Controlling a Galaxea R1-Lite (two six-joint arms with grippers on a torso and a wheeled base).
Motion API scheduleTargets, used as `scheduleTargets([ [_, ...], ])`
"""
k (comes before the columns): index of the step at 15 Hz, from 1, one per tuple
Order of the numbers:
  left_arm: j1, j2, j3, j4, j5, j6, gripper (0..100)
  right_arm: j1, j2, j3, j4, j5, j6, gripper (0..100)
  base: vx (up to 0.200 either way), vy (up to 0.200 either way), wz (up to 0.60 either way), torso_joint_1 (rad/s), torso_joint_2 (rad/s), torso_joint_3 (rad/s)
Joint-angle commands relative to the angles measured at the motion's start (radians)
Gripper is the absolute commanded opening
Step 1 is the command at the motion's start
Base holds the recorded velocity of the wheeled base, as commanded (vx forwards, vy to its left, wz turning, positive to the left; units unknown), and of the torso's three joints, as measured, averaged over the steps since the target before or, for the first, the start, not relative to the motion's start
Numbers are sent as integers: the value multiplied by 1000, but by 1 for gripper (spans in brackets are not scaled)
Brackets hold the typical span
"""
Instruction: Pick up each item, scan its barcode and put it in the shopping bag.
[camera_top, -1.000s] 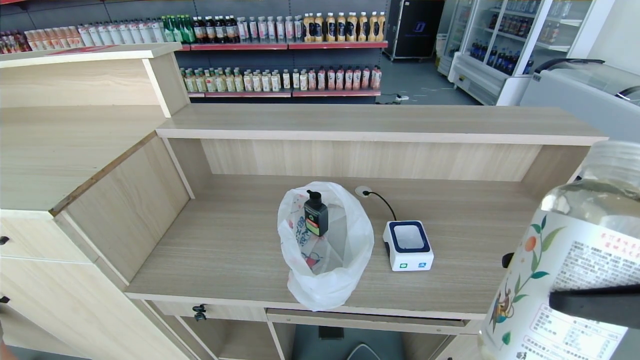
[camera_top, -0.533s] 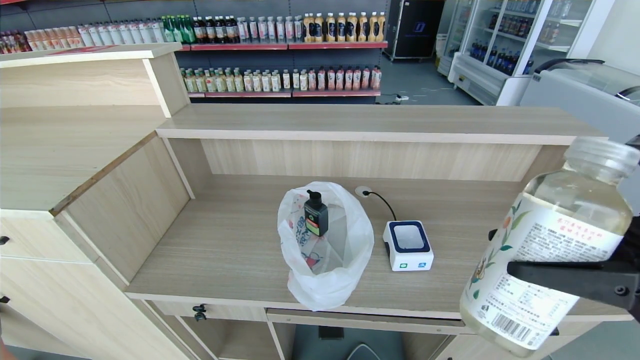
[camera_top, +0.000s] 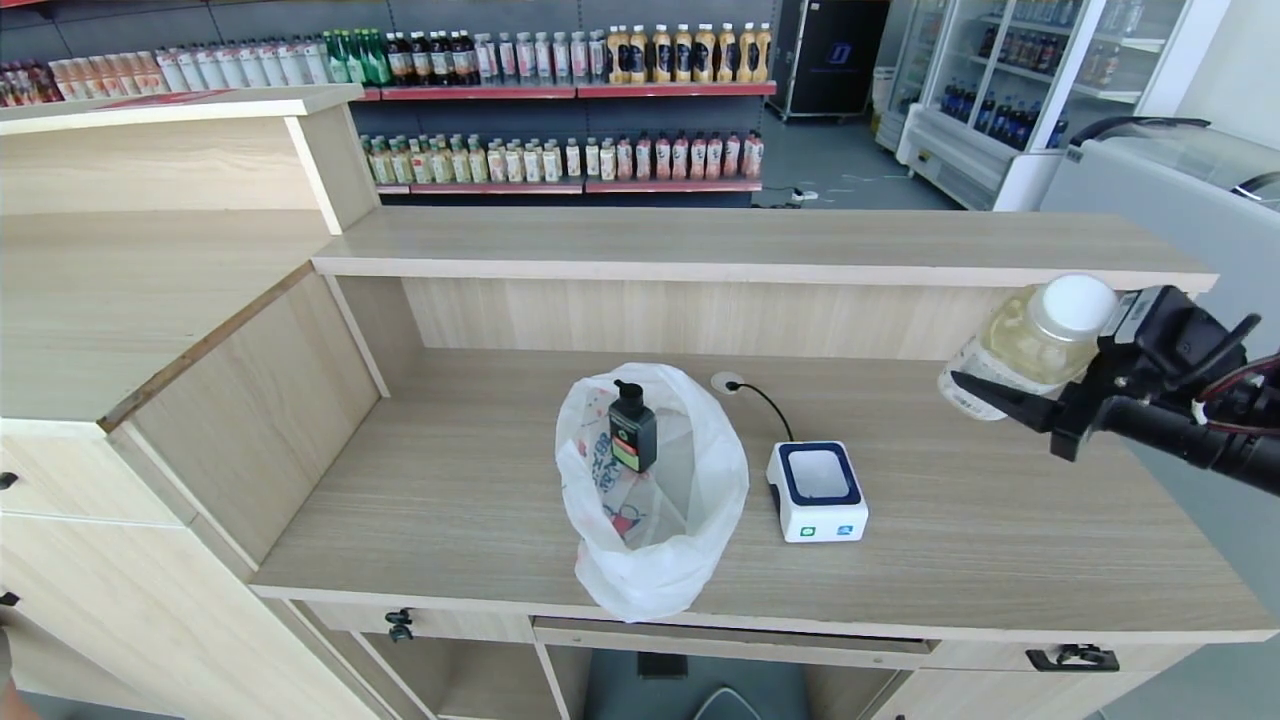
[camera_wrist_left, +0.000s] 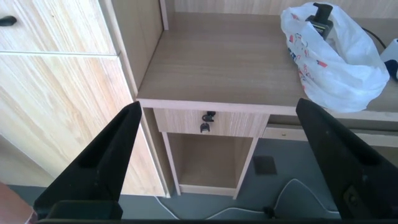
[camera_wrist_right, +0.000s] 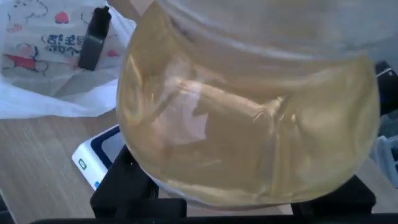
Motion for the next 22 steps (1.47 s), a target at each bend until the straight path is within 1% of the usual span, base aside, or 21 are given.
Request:
scheduleTargets([
  [1, 0, 0, 0, 0, 0, 0, 100, -66, 73, 36, -21, -2, -128, 0, 0, 0, 0, 0, 0, 0],
  [3, 0, 0, 0, 0, 0, 0, 100, -97, 64, 36, -20, 15, -286, 0, 0, 0, 0, 0, 0, 0],
  [5, 0, 0, 0, 0, 0, 0, 100, -91, 74, 31, -20, 20, -289, 0, 0, 0, 0, 0, 0, 0],
  [7, 0, 0, 0, 0, 0, 0, 100, -89, 93, 22, -26, 17, -335, 0, 0, 0, 600, 0, 7, 0],
  [9, 0, 0, 0, 0, 0, 0, 100, -83, 131, 16, -69, 30, -341, 0, 0, 0, 600, -2, 0, 2],
  [11, 0, 0, 0, 0, 0, 0, 100, -74, 183, 3, -101, 40, -346, 0, 0, 0, 0, 0, 0, 0],
  [13, 0, 0, 0, 0, 0, 0, 100, -68, 272, 2, -210, 98, -352, 0, 0, 0, 0, 0, 0, 0],
  [14, 0, 0, 0, 0, 0, 0, 100, -68, 337, 3, -293, 138, -361, 0, 0, 0, 0, 0, 0, 0],
  [15, 0, 0, 0, 0, 0, 0, 100, -68, 380, 0, -337, 149, -366, 0, 0, 0, 0, 0, 0, 0],
  [17, 0, 0, 0, 0, 0, 0, 100, -66, 441, -27, -378, 150, -378, 0, 0, 0, 0, 0, 0, 0],
  [19, 0, 0, 0, 0, 0, 0, 100, -68, 478, -41, -395, 161, -421, 0, 0, 0, 0, 0, 0, 0],
  [22, 0, 0, 0, 0, 0, 0, 100, -68, 518, -40, -397, 230, -427, 0, 0, 0, 0, 0, 0, 0],
])
